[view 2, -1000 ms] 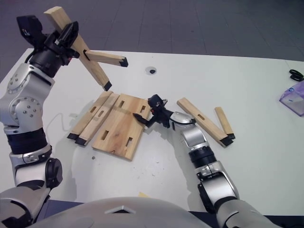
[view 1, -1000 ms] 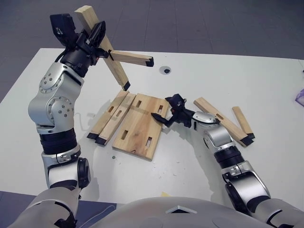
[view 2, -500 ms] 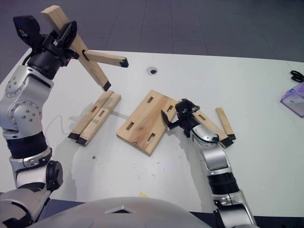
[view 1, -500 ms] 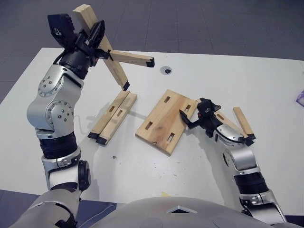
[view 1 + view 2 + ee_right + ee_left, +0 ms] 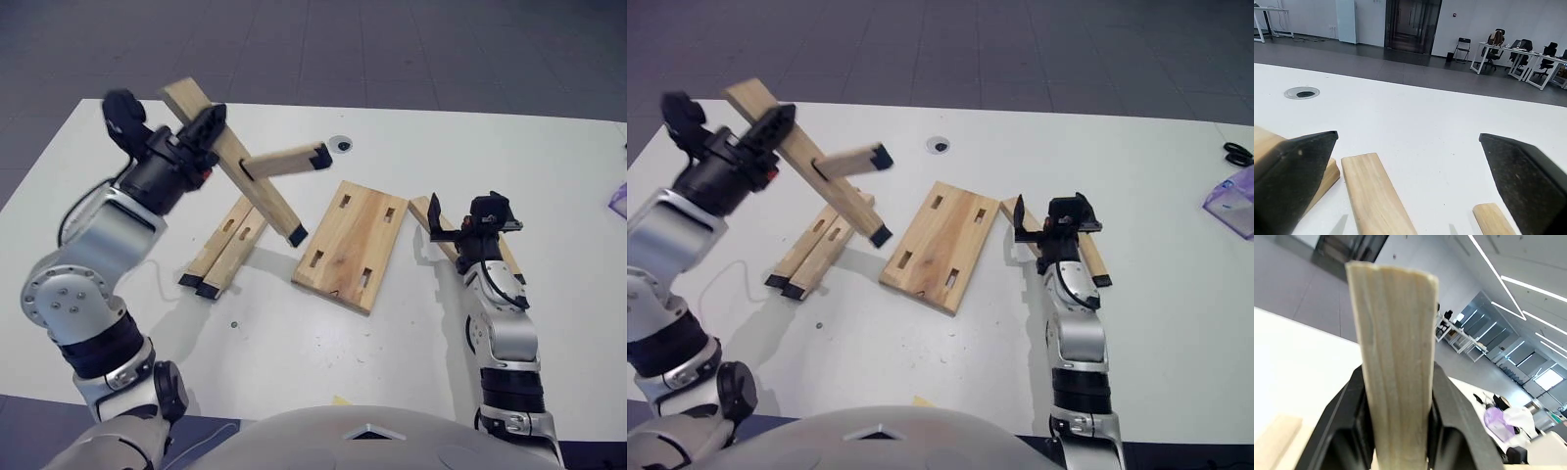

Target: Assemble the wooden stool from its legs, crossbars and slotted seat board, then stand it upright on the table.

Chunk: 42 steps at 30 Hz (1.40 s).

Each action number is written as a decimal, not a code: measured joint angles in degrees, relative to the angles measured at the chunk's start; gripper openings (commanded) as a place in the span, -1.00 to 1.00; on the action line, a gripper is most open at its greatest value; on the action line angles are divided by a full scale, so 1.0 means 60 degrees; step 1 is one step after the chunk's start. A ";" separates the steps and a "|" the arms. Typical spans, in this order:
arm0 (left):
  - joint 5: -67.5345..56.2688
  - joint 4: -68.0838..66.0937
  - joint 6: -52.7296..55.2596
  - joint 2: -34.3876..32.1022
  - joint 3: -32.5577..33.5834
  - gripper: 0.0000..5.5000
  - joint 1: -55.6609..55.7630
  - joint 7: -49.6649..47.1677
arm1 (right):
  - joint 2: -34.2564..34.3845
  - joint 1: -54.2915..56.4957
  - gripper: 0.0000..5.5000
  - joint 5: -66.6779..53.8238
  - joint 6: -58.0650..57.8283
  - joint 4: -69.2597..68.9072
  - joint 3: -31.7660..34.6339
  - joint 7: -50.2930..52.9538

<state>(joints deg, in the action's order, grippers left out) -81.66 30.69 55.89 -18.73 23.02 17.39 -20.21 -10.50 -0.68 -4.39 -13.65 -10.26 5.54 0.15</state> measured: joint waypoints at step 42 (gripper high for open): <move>0.6871 0.1235 -0.4700 -0.0445 -0.3897 -0.62 -0.2924 0.4678 | 0.0211 0.0103 0.96 0.0217 -0.0044 0.0016 -0.0184 -0.0359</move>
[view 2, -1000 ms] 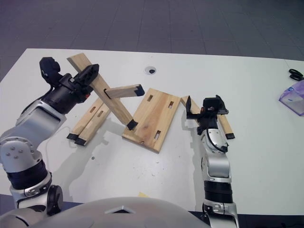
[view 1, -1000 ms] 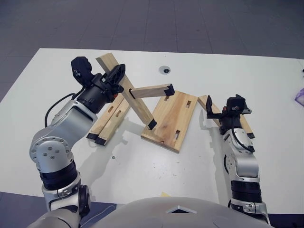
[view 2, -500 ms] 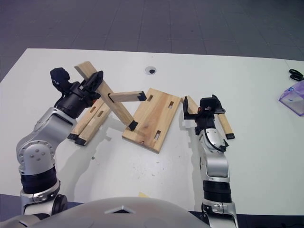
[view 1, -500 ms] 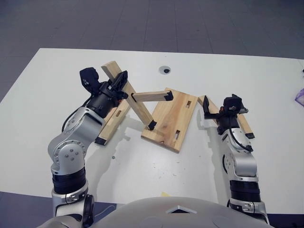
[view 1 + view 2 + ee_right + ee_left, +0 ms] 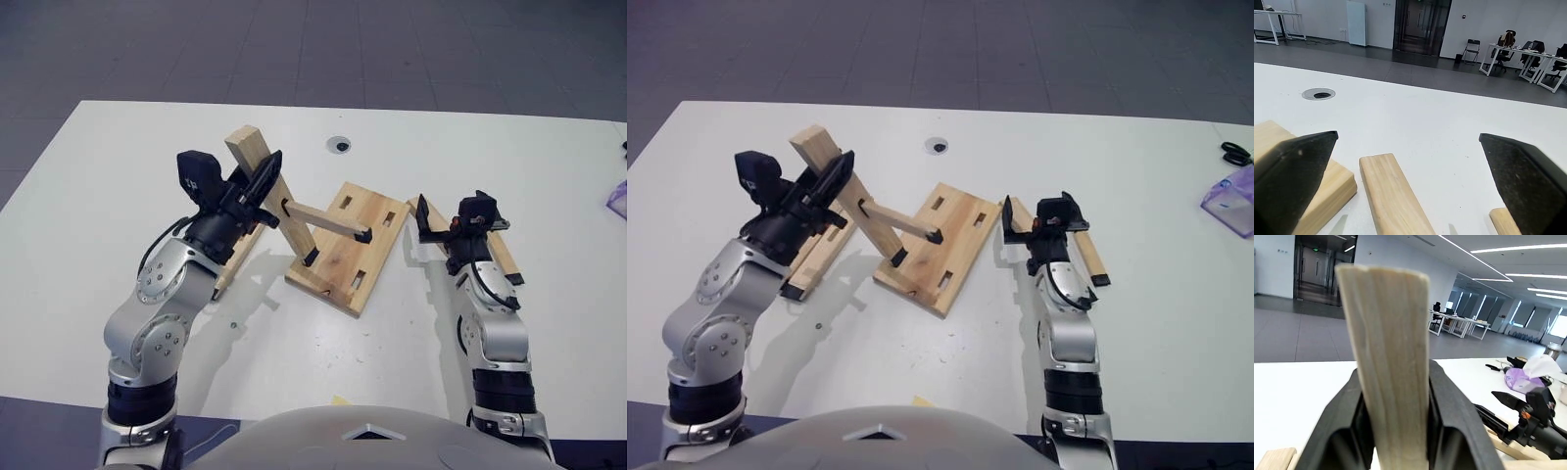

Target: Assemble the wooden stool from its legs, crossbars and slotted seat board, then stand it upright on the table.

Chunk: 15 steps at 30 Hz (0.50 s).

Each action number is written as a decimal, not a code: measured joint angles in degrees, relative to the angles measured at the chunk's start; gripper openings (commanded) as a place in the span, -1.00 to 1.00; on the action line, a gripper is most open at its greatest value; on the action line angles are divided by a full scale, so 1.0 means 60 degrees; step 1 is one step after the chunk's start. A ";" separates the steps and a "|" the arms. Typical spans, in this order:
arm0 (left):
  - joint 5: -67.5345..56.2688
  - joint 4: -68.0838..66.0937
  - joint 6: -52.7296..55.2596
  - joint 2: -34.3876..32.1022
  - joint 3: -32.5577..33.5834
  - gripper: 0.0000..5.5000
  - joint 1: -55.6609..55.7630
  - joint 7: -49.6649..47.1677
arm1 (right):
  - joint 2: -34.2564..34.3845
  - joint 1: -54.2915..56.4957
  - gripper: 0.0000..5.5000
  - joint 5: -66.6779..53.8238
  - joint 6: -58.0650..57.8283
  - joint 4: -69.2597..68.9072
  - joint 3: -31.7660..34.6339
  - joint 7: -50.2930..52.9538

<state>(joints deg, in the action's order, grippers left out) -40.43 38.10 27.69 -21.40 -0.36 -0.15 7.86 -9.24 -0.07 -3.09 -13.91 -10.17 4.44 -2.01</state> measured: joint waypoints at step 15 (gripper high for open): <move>0.1200 -0.0569 -0.0575 0.0047 -0.0285 -0.61 -0.0504 -0.0157 | -0.0140 0.0444 0.96 0.0090 -0.0206 0.0105 0.0083 -0.0223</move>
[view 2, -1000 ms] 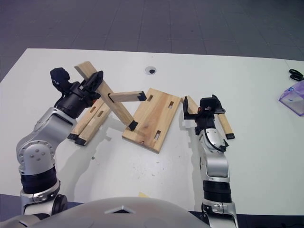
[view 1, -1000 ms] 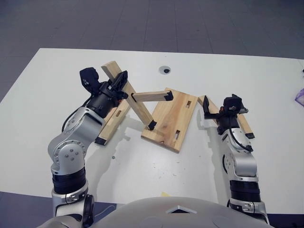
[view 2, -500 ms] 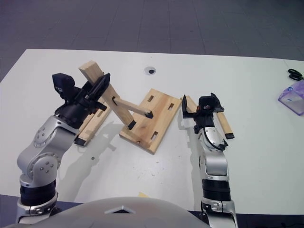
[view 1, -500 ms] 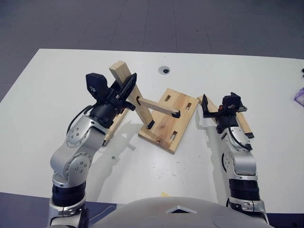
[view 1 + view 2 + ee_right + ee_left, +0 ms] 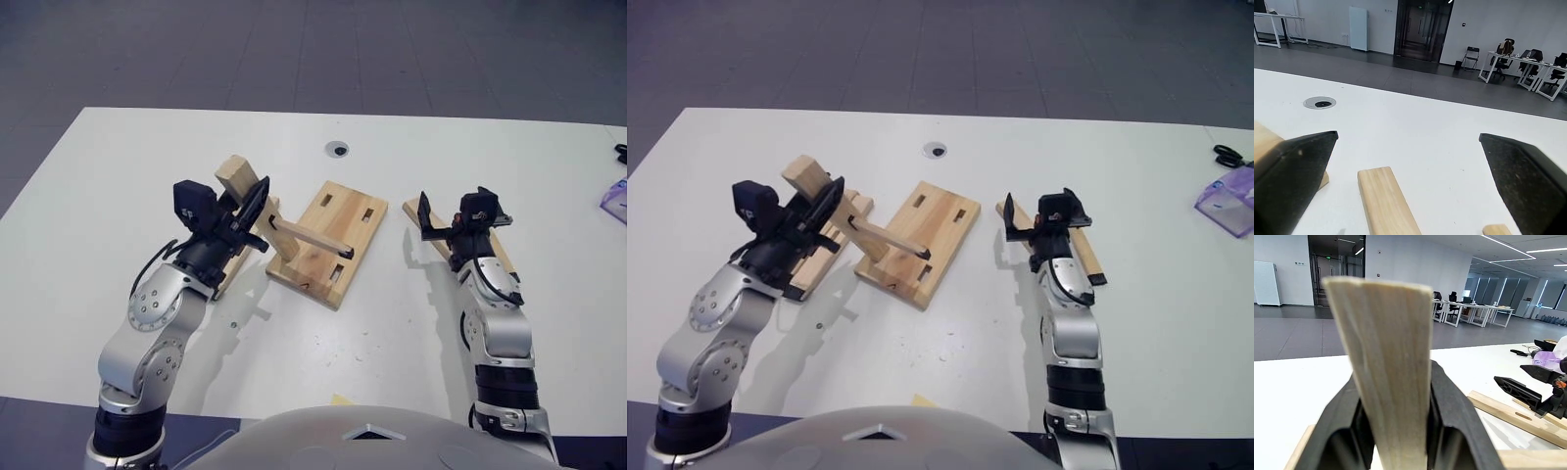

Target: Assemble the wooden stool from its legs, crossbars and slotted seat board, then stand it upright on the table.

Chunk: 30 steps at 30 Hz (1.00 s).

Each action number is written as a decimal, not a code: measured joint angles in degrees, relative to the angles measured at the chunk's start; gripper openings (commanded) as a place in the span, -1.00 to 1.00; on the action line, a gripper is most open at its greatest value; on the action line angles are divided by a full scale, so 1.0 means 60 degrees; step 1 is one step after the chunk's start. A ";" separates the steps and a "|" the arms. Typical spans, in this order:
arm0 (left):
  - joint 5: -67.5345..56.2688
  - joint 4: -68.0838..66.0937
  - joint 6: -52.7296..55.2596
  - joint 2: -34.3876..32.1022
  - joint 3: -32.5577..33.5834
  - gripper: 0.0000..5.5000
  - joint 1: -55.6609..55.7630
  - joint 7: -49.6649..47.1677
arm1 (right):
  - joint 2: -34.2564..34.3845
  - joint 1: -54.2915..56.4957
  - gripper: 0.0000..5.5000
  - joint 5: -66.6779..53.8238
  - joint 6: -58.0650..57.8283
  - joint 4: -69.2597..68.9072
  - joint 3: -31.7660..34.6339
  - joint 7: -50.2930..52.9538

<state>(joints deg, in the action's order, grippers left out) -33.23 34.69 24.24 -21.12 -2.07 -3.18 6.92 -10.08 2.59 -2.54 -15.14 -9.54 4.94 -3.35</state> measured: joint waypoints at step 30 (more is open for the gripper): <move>-0.1092 -0.3590 0.2726 -0.2489 0.3637 0.90 0.4067 -0.0090 | -0.0010 0.0373 0.96 0.0142 0.0355 0.0687 -0.0046 -0.0294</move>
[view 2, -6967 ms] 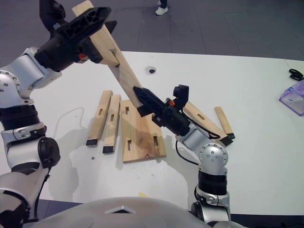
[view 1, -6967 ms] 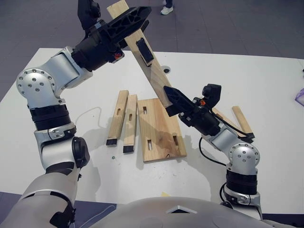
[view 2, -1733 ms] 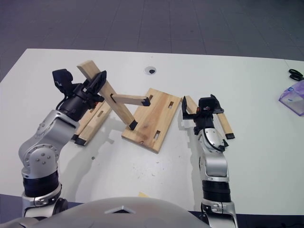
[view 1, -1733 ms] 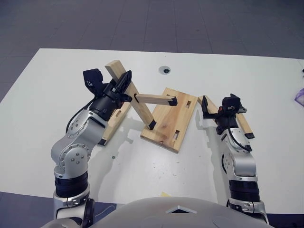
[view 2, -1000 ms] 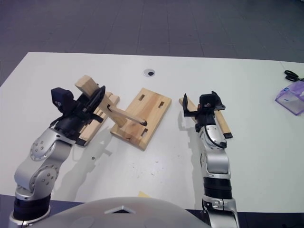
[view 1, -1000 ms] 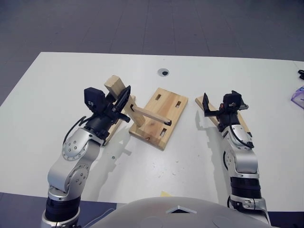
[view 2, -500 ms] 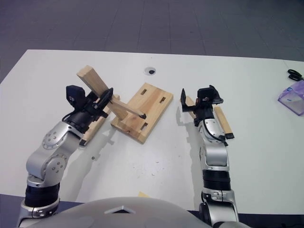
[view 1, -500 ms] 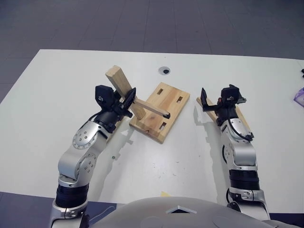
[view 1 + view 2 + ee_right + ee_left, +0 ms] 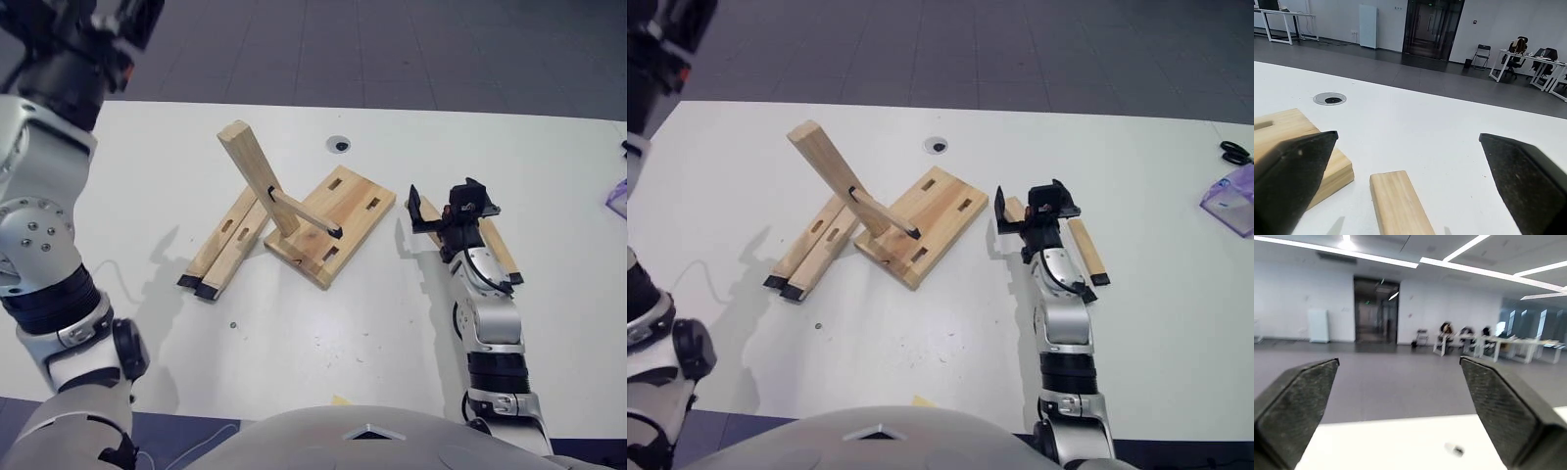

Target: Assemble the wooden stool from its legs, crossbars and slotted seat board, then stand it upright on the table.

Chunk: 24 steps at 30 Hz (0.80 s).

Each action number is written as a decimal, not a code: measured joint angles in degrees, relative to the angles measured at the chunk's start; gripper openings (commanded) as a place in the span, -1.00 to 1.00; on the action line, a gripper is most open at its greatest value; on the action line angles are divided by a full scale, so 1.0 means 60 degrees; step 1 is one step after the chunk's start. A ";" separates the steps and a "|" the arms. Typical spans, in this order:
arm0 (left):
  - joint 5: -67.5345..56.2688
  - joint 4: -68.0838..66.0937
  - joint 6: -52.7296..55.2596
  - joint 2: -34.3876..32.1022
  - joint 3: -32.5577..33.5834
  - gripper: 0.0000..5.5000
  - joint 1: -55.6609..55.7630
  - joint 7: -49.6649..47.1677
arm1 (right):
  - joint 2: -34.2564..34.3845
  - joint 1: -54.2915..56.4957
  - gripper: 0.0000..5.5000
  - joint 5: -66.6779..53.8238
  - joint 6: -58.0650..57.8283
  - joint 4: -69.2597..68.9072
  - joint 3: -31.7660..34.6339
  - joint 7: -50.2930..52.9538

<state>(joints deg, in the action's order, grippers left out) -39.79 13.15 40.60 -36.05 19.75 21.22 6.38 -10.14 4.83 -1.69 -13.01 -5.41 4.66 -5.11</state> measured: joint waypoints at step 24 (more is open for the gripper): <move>0.3209 0.0462 -0.0423 -0.0927 -0.2256 0.96 -0.4733 0.2422 | -0.0897 0.0157 0.96 -0.0145 -0.0757 -0.0055 0.0336 -0.0987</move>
<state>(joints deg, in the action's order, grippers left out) -20.53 15.92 38.06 -41.61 6.21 -7.17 20.91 -15.52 5.77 -2.56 -17.55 -5.75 6.67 -11.03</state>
